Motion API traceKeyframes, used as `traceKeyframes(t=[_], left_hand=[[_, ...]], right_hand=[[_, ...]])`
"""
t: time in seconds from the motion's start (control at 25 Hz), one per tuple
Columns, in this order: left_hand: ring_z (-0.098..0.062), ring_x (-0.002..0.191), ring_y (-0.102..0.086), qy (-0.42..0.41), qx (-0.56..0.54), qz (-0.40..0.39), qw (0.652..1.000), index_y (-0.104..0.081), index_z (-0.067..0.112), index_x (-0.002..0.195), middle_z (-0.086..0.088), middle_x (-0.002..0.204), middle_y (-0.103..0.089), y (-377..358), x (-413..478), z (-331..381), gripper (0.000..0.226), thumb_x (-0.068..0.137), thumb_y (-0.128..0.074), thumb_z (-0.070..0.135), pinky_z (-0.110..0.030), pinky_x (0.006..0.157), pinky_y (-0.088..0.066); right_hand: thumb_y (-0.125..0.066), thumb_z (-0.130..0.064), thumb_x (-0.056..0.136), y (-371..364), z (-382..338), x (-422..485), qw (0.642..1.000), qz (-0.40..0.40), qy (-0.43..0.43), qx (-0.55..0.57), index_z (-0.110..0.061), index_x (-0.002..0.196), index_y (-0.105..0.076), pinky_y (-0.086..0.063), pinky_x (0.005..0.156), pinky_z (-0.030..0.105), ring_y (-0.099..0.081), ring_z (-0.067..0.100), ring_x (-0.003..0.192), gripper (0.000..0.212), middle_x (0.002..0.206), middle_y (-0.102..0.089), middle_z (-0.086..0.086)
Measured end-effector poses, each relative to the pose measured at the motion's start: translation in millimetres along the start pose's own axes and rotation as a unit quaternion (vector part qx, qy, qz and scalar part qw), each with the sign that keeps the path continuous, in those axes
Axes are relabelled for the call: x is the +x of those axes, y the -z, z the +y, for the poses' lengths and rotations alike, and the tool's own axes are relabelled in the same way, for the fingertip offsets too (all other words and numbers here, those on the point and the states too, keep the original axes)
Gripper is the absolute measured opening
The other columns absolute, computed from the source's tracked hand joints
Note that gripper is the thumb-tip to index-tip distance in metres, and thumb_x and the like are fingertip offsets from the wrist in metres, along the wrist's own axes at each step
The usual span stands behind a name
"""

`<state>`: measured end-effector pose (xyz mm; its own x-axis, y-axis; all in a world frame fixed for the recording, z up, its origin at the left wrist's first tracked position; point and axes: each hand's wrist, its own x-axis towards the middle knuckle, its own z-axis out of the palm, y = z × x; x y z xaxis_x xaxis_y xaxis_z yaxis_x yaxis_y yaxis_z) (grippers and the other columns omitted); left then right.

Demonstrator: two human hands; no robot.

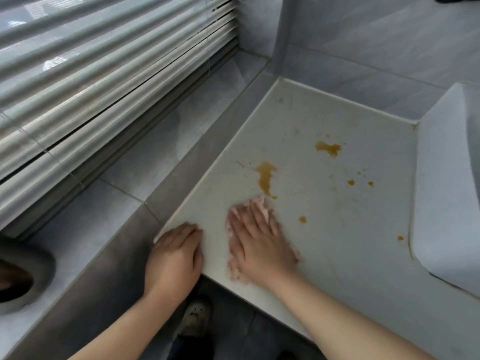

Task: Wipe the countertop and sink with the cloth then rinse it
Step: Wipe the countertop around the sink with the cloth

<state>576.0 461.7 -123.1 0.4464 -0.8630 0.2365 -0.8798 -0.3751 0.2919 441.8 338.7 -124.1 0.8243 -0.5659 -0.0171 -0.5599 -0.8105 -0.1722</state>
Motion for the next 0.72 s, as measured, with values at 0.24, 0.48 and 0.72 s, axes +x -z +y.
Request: traceKeyframes(t=[0.24,0.48,0.72], left_hand=[[-0.019,0.145,-0.005,-0.013,0.034,-0.162,0.986,-0.019,0.023,0.148,-0.001,0.157,-0.013,-24,66,40,0.085,0.073,0.0,0.058,-0.034,0.114,0.002],[-0.014,0.143,0.013,0.005,0.072,-0.175,0.982,0.001,0.027,0.149,0.005,0.157,0.006,-30,69,42,0.088,0.07,0.011,0.064,-0.035,0.115,0.012],[-0.013,0.142,0.017,0.014,0.107,-0.19,0.976,0.01,0.029,0.147,0.008,0.156,0.012,-31,69,44,0.087,0.069,0.013,0.067,-0.036,0.114,0.013]], right_hand=[[-0.022,-0.046,0.084,13,102,-32,0.993,0.023,-0.093,-0.072,-0.017,0.144,-0.038,0.001,0.112,0.035,-0.02,0.023,0.141,0.069,0.15,-0.038,0.003],[-0.036,-0.044,0.084,5,55,-69,0.999,-0.019,-0.016,-0.04,-0.016,0.137,-0.049,-0.018,0.109,0.045,-0.038,0.025,0.136,0.061,0.144,-0.046,0.001],[-0.013,-0.049,0.081,16,113,-38,0.948,0.054,-0.312,-0.034,-0.019,0.146,-0.037,-0.003,0.112,0.042,-0.023,0.025,0.144,0.075,0.154,-0.032,0.003]])
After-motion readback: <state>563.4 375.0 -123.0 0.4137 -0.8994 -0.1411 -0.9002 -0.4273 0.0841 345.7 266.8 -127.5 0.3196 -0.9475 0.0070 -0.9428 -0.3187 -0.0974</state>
